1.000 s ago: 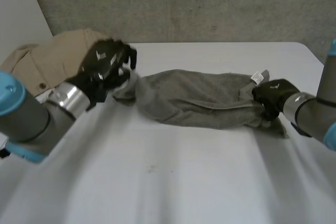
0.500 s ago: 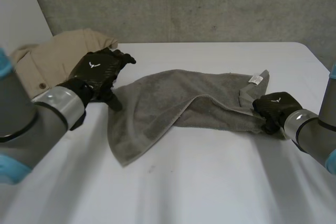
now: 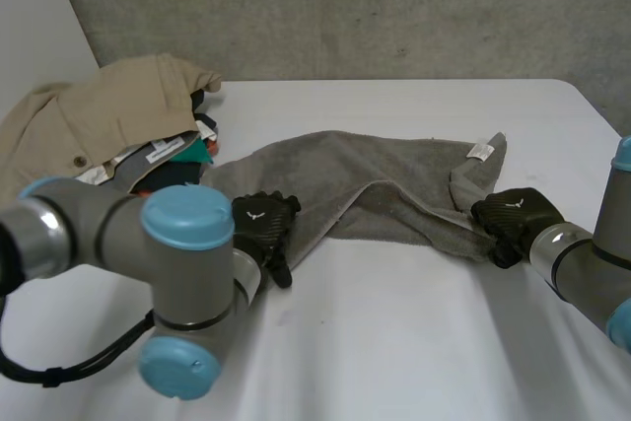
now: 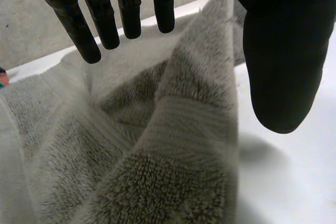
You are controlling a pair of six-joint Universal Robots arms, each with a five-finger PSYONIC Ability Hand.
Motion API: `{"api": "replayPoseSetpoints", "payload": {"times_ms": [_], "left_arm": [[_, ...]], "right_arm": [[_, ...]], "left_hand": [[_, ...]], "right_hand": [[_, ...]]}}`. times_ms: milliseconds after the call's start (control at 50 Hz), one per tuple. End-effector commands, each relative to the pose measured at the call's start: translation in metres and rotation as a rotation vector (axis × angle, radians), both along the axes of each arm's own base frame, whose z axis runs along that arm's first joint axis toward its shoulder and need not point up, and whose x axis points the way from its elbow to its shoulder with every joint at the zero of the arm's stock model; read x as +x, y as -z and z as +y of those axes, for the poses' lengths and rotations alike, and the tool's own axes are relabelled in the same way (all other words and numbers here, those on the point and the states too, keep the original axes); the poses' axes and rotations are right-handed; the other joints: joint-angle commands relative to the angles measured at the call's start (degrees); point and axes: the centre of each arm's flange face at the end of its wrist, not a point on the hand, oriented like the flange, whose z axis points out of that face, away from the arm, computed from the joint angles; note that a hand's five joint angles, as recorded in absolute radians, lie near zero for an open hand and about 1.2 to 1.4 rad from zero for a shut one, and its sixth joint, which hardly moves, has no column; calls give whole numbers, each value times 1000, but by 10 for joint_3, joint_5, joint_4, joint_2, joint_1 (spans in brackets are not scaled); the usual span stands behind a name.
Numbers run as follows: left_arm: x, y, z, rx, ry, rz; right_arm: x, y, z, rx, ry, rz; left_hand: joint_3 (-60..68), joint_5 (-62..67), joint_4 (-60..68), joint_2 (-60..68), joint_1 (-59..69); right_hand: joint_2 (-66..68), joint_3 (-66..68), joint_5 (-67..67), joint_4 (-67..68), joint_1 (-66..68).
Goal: Fold the laundry.
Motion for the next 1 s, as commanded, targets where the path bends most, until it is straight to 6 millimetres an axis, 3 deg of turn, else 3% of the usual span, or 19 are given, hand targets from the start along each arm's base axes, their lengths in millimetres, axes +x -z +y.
{"api": "replayPoseSetpoints", "payload": {"times_ms": [20, 80, 140, 220, 260, 320, 360, 440, 520, 580, 680, 740, 780, 820, 840, 900, 920, 1000], "left_arm": [[-8, 15, -17, -12, -58, -24], [-2, 8, -27, -51, -119, -21], [12, -5, -47, -91, -168, -32], [32, -22, -59, -137, -193, -97], [43, -44, -56, -168, -201, -114], [63, -87, -40, -218, -173, -117], [65, -115, -23, -264, -104, -101], [74, -153, 4, -335, 38, -140], [80, -146, 9, -286, 125, -253], [80, -125, 3, -229, 177, -353], [76, -87, -32, -204, 203, -471], [65, -71, -67, -253, 187, -495], [52, -74, -92, -327, 155, -482], [42, -85, -108, -407, 130, -457], [33, -106, -125, -515, 99, -423], [20, -144, -145, -712, 46, -334], [14, -171, -156, -859, 6, -269], [8, -224, -165, -1150, -71, -81]], "right_arm": [[-2, -5, -1, -22, 7, -3], [-2, -16, -2, -60, 6, -5], [-2, -30, -2, -104, 2, -9], [-3, -56, -3, -180, -3, -14], [-4, -71, -1, -221, -13, 4], [-11, -104, 8, -272, -35, 94], [-22, -125, 12, -287, -31, 167], [-33, -153, 26, -282, -59, 288], [-35, -154, 34, -226, -96, 347], [-35, -145, 33, -180, -112, 367], [-29, -100, -4, -93, -118, 364], [-27, -91, -25, -125, -83, 345], [-28, -94, -48, -190, -23, 315], [-28, -105, -66, -270, 31, 286], [-28, -119, -85, -363, 85, 253], [-28, -150, -111, -536, 166, 184], [-28, -175, -123, -662, 207, 121], [-25, -225, -133, -903, 248, -37]], "left_hand": [[153, 159, 157, 152, 155], [428, 434, 432, 428, 430], [623, 629, 627, 623, 625], [624, 630, 628, 624, 626], [624, 630, 628, 624, 626], [624, 630, 628, 624, 626], [624, 630, 628, 624, 626], [624, 630, 628, 624, 626], [624, 630, 628, 624, 626], [624, 630, 628, 624, 626], [624, 630, 628, 624, 626], [624, 630, 628, 624, 626], [624, 630, 628, 624, 626], [624, 630, 628, 624, 626], [624, 630, 628, 624, 626], [624, 630, 628, 624, 626], [624, 630, 628, 624, 626], [624, 630, 628, 624, 626]], "right_hand": [[125, 116, 150, 114, 162], [125, 116, 150, 114, 162], [125, 116, 150, 114, 162], [125, 116, 150, 114, 162], [125, 116, 150, 114, 162], [125, 116, 150, 114, 162], [125, 116, 150, 114, 162], [125, 116, 150, 114, 162], [125, 116, 150, 114, 162], [125, 116, 150, 114, 162], [125, 116, 150, 114, 162], [125, 116, 150, 114, 162], [125, 116, 150, 114, 162], [125, 116, 150, 114, 162], [125, 116, 150, 114, 162], [125, 116, 150, 114, 162], [125, 116, 150, 114, 162], [125, 116, 150, 114, 162]]}}
